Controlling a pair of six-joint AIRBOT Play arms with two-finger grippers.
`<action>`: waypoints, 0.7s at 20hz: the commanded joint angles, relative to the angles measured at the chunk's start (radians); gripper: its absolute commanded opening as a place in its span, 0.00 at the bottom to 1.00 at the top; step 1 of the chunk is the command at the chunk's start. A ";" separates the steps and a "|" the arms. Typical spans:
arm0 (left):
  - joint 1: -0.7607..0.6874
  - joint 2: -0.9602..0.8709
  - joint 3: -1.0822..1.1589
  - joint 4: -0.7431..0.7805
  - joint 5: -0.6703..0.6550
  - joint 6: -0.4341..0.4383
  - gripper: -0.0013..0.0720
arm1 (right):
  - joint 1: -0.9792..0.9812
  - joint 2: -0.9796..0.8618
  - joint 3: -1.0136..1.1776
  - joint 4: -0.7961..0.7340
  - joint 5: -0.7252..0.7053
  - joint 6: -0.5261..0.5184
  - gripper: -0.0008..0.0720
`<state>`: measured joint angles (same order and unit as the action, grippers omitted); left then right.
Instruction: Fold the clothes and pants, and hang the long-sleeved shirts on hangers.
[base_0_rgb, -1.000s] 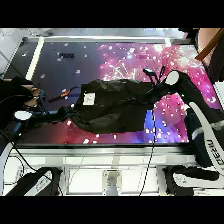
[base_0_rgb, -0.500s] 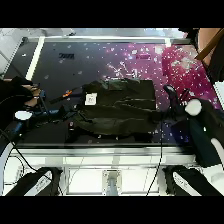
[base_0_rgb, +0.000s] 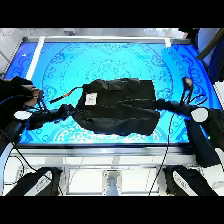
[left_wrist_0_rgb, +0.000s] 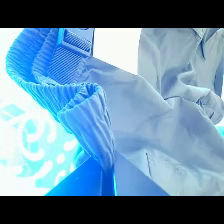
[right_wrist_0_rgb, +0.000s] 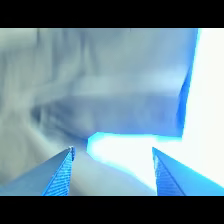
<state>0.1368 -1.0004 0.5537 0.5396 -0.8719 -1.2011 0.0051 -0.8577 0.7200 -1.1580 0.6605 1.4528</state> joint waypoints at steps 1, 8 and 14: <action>0.000 0.000 0.000 -0.002 -0.001 0.000 0.07 | -0.003 -0.055 0.091 -0.047 0.012 0.029 0.76; 0.000 0.000 0.000 -0.002 -0.001 0.000 0.07 | -0.217 0.119 0.000 -0.066 0.476 -0.026 0.76; 0.000 0.000 0.000 -0.010 -0.001 0.000 0.07 | -0.201 0.398 -0.365 0.319 0.551 -0.007 0.76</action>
<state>0.1368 -1.0004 0.5541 0.5365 -0.8722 -1.2011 -0.2028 -0.5480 0.4931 -0.9962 1.1381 1.4460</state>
